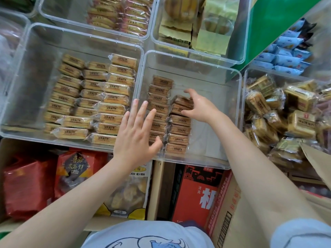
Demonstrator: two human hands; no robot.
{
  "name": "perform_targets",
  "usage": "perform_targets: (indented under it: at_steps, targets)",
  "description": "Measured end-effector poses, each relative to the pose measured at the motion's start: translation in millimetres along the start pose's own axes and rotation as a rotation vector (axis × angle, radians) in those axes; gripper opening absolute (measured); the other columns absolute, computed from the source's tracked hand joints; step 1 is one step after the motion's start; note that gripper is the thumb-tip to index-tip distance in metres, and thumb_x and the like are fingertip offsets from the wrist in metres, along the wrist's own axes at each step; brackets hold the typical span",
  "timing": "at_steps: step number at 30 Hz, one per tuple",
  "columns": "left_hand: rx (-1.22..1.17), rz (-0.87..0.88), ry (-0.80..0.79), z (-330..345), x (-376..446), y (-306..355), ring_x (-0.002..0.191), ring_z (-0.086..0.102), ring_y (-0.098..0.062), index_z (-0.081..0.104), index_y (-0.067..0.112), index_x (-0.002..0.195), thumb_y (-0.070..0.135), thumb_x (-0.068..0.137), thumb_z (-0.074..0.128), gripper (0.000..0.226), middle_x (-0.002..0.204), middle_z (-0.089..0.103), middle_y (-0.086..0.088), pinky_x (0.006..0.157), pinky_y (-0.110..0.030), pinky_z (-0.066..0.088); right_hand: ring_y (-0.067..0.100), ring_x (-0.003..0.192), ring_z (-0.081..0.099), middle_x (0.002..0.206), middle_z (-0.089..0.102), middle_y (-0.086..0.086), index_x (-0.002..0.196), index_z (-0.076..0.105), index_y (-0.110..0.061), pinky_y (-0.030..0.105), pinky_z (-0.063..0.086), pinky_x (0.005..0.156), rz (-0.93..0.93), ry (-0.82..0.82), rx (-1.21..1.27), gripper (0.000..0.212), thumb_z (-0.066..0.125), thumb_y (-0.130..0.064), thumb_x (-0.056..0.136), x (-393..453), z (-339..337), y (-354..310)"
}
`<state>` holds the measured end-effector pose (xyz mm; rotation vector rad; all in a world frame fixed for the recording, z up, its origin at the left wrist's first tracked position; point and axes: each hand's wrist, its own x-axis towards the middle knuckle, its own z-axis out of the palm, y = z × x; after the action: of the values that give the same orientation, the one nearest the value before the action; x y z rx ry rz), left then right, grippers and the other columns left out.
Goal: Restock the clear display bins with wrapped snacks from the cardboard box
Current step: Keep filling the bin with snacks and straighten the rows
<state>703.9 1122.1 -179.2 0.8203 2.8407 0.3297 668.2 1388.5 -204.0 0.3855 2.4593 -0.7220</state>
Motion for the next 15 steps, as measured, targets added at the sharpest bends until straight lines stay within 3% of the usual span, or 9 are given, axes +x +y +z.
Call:
perform_targets:
  at_steps: [4, 7, 11, 15]
  targets:
    - [0.003, 0.002, 0.007, 1.3, 0.0, 0.2, 0.156, -0.001, -0.029, 0.034, 0.013, 0.155, 0.051, 0.088, 0.044, 0.078, 0.167, 0.016, -0.013, 0.124, -0.052, 0.015, 0.031, 0.121, 0.052, 0.135, 0.045, 0.012, 0.147, 0.042, -0.027, 0.033, 0.041, 0.099, 0.045, 0.039, 0.061, 0.053, 0.057, -0.039, 0.097, -3.8, 19.0, -4.4]
    - [0.004, 0.003, 0.013, 2.4, 0.1, 0.1, 0.156, 0.001, -0.030, 0.035, 0.013, 0.155, 0.050, 0.088, 0.044, 0.077, 0.167, 0.018, -0.013, 0.124, -0.052, 0.016, 0.038, 0.123, 0.049, 0.144, 0.036, 0.015, 0.146, 0.044, -0.030, 0.044, 0.043, 0.104, 0.065, 0.120, 0.085, 0.044, 0.043, -0.042, 0.104, -3.9, 41.0, -16.3]
    - [0.021, 0.005, 0.007, 3.4, 0.3, 0.1, 0.156, 0.000, -0.031, 0.034, 0.013, 0.155, 0.050, 0.088, 0.044, 0.077, 0.167, 0.017, -0.014, 0.124, -0.051, 0.015, 0.042, 0.129, 0.041, 0.153, 0.027, 0.019, 0.151, 0.033, -0.036, 0.053, 0.042, 0.101, 0.150, 0.229, -0.055, 0.045, 0.030, -0.042, 0.107, -1.1, 61.4, -34.1]
    - [0.016, 0.010, 0.020, 4.3, 0.3, -0.2, 0.156, 0.001, -0.032, 0.036, 0.013, 0.154, 0.048, 0.088, 0.046, 0.076, 0.166, 0.019, -0.015, 0.124, -0.053, 0.016, 0.044, 0.136, 0.033, 0.160, 0.020, 0.018, 0.157, 0.021, -0.032, 0.055, 0.037, 0.104, 0.092, 0.252, -0.177, 0.051, 0.028, -0.038, 0.107, -8.4, 77.6, -40.5]
